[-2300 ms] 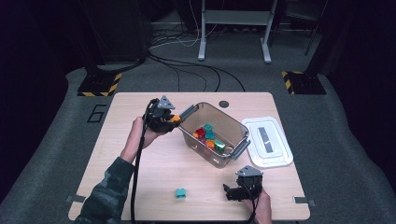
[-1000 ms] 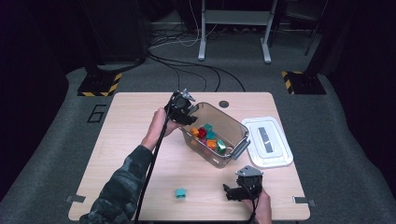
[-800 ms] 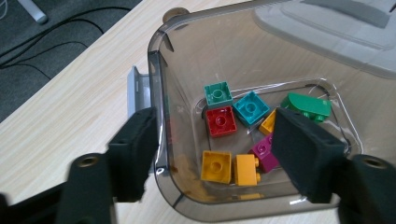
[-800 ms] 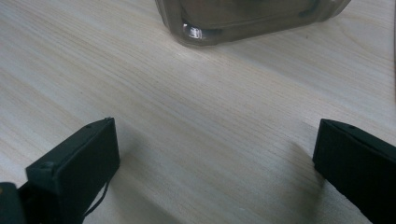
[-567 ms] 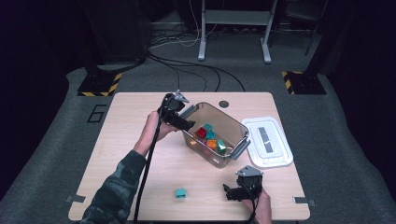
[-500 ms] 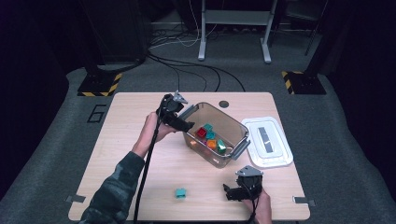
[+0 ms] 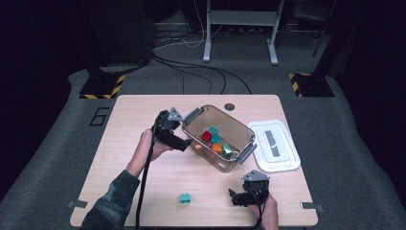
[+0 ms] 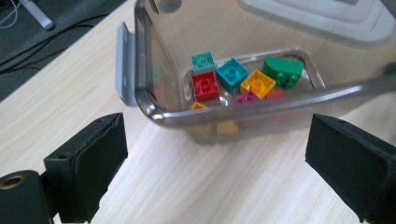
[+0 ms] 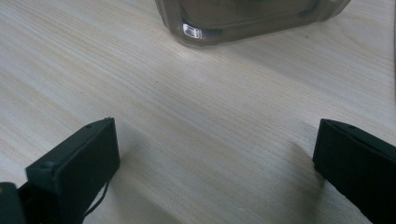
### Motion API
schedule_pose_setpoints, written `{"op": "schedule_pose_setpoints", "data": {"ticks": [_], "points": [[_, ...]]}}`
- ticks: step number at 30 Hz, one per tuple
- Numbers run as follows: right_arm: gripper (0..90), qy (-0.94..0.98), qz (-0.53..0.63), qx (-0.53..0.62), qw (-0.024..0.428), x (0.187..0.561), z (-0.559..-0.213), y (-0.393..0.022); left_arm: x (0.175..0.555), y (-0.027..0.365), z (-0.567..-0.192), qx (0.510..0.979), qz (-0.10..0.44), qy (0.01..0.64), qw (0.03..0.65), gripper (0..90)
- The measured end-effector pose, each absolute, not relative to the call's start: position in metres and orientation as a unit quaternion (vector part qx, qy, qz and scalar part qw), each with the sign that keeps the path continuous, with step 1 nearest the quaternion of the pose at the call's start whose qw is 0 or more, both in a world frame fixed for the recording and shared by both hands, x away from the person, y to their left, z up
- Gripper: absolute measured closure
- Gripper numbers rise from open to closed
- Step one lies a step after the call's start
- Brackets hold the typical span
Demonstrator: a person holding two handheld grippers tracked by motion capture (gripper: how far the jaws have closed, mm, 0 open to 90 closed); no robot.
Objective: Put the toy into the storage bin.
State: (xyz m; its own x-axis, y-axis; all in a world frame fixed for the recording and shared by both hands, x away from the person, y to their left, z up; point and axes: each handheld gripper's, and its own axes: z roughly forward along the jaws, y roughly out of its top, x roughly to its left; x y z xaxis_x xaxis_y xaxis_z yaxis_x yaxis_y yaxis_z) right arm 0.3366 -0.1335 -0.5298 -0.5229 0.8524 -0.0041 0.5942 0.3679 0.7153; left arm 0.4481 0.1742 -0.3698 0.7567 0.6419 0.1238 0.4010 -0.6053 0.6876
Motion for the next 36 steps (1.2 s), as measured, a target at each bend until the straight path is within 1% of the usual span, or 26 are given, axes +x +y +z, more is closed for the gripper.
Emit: {"op": "schedule_pose_setpoints", "data": {"ticks": [14, 23, 27, 36], "points": [[0.0, 0.805, 0.338, 0.449, 0.191, 0.337, -0.53, -0.134, 0.413, 0.183, -0.399, 0.887, 0.169, 0.285, 0.322, 3.0], [0.0, 0.804, 0.338, 0.45, 0.191, 0.337, -0.53, -0.133, 0.394, 0.19, -0.428, 0.893, 0.144, 0.283, 0.32, 0.1], [0.0, 0.804, 0.338, 0.45, 0.191, 0.337, -0.53, -0.134, 0.383, 0.19, -0.438, 0.894, 0.14, 0.284, 0.318, 0.0], [0.0, 0.804, 0.338, 0.45, 0.191, 0.337, -0.53, -0.134, 0.362, 0.187, -0.466, 0.901, 0.107, 0.279, 0.314, 0.0]]}}
